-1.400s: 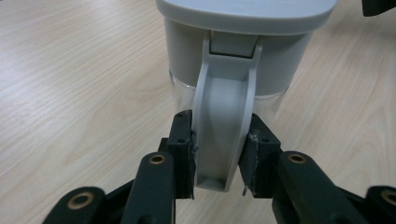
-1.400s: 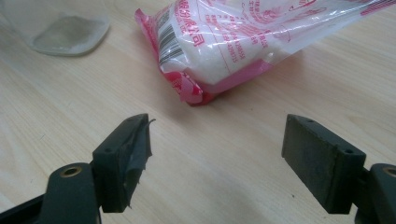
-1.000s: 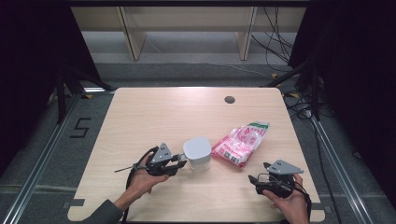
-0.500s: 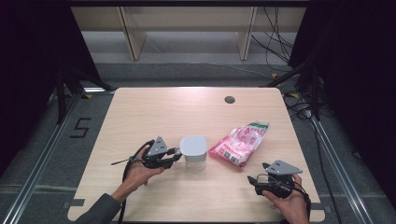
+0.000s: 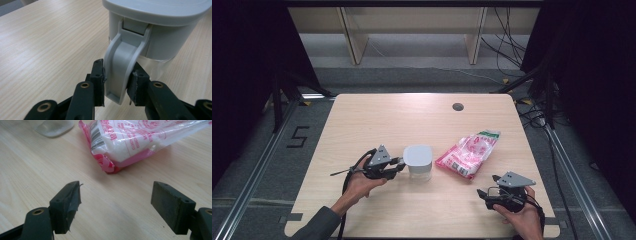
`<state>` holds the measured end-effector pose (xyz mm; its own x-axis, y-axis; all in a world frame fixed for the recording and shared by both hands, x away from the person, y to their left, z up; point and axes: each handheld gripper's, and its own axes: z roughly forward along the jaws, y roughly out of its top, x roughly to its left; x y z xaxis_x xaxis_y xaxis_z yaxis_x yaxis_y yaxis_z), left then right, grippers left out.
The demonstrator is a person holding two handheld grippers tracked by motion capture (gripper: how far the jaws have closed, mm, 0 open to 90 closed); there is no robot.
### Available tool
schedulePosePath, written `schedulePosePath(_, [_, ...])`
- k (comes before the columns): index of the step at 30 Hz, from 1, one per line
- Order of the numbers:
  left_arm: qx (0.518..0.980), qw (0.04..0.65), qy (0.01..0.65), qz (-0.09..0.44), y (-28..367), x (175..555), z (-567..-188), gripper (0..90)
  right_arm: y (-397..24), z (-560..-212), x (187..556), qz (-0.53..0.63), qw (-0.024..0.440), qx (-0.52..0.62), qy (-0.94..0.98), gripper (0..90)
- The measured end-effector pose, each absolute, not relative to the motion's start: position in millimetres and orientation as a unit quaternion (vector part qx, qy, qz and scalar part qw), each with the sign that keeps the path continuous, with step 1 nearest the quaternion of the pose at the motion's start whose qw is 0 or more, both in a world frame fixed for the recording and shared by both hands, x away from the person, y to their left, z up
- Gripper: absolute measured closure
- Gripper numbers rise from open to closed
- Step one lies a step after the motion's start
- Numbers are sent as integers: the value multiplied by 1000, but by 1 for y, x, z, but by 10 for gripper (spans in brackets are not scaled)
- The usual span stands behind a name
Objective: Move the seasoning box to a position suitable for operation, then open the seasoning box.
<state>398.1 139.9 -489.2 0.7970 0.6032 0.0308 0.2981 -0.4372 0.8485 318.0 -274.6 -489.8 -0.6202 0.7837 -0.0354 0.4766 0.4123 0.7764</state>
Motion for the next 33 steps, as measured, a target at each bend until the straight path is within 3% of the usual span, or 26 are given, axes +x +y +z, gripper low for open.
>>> schedulePosePath(3, [828,463,275,158,140,398,-490,676,-274,-490,318,383,198,386,815,246])
schedulePosePath(5, [824,465,279,164,140,395,-489,544,-274,-489,318,383,205,385,814,246])
schedulePosePath(7, [824,467,275,167,141,392,-487,525,-274,-489,318,383,205,384,814,246])
schedulePosePath(10, [817,477,283,157,143,388,-483,397,-274,-489,318,382,200,389,814,246])
schedulePosePath(21, [802,493,307,140,156,377,-464,304,-273,-487,317,401,196,391,805,200])
schedulePosePath(27, [787,519,297,149,163,370,-443,348,-263,-480,315,438,191,400,782,156])
schedulePosePath(29, [781,532,290,152,165,368,-436,445,-260,-477,315,455,195,377,782,197])
schedulePosePath(30, [778,537,288,154,165,368,-432,557,-254,-474,313,458,206,364,785,195])
schedulePosePath(33, [773,540,292,158,163,368,-429,689,-247,-471,314,464,217,353,783,188])
